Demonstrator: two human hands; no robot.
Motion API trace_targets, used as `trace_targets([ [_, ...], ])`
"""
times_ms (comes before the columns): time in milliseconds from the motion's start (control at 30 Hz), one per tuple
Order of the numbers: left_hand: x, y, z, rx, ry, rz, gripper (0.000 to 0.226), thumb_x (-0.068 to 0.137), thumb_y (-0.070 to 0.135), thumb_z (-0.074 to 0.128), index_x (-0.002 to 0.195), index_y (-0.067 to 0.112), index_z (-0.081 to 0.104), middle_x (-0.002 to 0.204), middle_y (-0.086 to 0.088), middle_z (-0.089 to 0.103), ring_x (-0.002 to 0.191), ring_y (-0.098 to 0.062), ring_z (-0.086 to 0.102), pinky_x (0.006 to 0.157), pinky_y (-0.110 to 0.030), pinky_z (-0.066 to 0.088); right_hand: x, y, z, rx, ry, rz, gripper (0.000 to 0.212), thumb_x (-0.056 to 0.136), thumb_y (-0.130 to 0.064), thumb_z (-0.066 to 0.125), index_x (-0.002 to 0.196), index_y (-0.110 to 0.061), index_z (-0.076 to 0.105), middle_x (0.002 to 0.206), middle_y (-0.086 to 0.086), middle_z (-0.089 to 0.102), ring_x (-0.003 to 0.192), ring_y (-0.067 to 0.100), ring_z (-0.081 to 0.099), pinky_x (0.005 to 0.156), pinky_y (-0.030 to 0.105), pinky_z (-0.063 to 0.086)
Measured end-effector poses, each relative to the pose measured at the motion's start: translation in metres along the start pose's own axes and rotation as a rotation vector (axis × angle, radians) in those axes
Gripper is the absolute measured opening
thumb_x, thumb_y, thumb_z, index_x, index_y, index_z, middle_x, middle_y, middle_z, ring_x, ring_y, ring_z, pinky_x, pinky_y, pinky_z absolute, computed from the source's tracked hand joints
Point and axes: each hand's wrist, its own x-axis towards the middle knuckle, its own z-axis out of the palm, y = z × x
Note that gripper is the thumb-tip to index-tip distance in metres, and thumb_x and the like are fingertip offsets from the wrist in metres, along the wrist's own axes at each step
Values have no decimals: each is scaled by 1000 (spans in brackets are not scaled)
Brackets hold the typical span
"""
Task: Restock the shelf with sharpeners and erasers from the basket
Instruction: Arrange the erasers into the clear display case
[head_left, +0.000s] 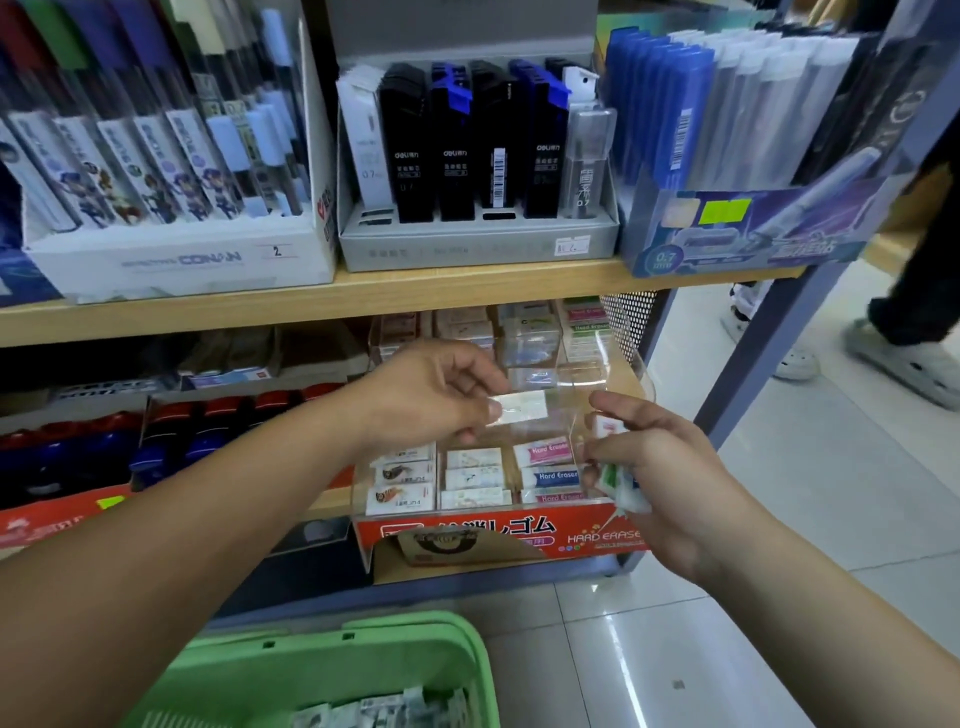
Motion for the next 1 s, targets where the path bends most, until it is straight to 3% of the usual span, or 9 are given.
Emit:
trace_targets([
  [100,-14,-13,-7,88,32,4,17,88,11,80,99,23,75,96,-2,74,78,-7,71,70,-20,58,0,2,5,43,-4,18,44,85,17,66,118,-12,68,99,12,81,84,32,80,68,39,65],
  [200,-23,-23,-1,175,19,3,14,90,12,78,98,22,76,92,3,73,75,3,67,64,-12,53,3,6,10,97,35,-41,57,80,24,66,125,-11,63,106,13,79,90,34,79,79,46,65],
  [400,-18,-35,-4,284,137,-5,11,93,19,76,97,29,74,95,8,71,90,-7,68,77,-24,60,4,8,16,91,42,-95,55,87,21,64,126,-18,63,114,8,77,91,31,79,80,53,64],
  [533,-18,-33,1,493,139,54,10,95,21,72,101,29,76,93,15,67,78,-1,64,59,-14,51,4,8,18,73,27,-73,48,81,15,70,122,-10,68,108,13,79,91,31,79,82,45,65],
  [700,-14,-38,13,827,146,162,16,99,27,61,104,30,75,101,10,58,93,-12,59,80,-40,57,9,13,20,66,7,-41,43,88,19,63,121,-7,71,103,21,78,94,30,79,81,41,66],
  [833,-18,-41,18,1036,167,170,19,101,29,54,101,30,74,105,7,47,104,-17,54,78,-41,56,8,18,20,48,-26,-64,45,90,20,62,117,-14,74,112,19,75,98,36,78,74,52,66],
  [1000,-14,-37,23,1129,179,108,16,96,23,61,98,31,74,109,2,51,102,-19,55,70,-37,54,9,18,21,42,-8,-110,40,89,14,68,114,-16,74,110,12,78,92,38,78,60,42,65],
])
